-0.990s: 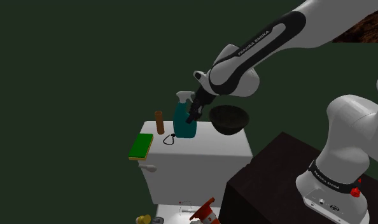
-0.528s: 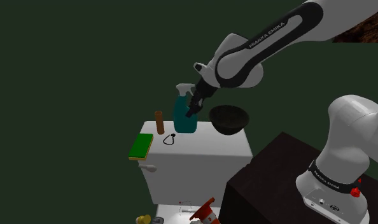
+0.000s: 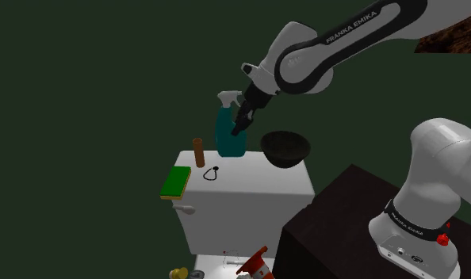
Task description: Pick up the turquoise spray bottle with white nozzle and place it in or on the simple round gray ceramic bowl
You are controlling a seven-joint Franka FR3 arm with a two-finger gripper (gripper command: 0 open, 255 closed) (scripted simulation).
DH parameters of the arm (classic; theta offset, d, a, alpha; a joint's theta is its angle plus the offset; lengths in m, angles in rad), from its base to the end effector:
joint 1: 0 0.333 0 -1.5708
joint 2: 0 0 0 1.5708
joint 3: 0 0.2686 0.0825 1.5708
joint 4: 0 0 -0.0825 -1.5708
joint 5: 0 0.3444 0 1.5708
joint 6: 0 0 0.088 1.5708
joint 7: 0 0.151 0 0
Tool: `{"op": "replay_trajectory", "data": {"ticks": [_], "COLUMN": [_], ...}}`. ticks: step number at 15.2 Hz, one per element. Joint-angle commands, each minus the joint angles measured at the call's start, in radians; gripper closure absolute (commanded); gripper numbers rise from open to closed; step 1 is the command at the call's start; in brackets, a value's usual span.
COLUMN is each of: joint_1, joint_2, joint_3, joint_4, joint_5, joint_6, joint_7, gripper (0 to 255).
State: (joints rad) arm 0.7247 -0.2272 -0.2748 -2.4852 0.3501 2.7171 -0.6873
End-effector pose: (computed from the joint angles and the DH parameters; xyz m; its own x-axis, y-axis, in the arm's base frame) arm 0.4376 0.2064 0.3570 0.5818 0.6478 0.4919 0.7480 -0.6637 -0.0106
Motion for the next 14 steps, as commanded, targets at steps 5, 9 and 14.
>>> {"op": "replay_trajectory", "data": {"ticks": [5, 9, 14], "joint_1": [-0.029, -0.043, -0.056], "joint_2": [-0.047, -0.073, -0.099], "joint_3": [0.021, 0.032, 0.044], "joint_4": [0.037, 0.068, 0.111], "joint_5": [-0.063, -0.092, -0.121], "joint_6": [-0.08, -0.135, -0.202], "joint_7": [0.061, 0.091, 0.122], "gripper": [255, 255, 255]}}
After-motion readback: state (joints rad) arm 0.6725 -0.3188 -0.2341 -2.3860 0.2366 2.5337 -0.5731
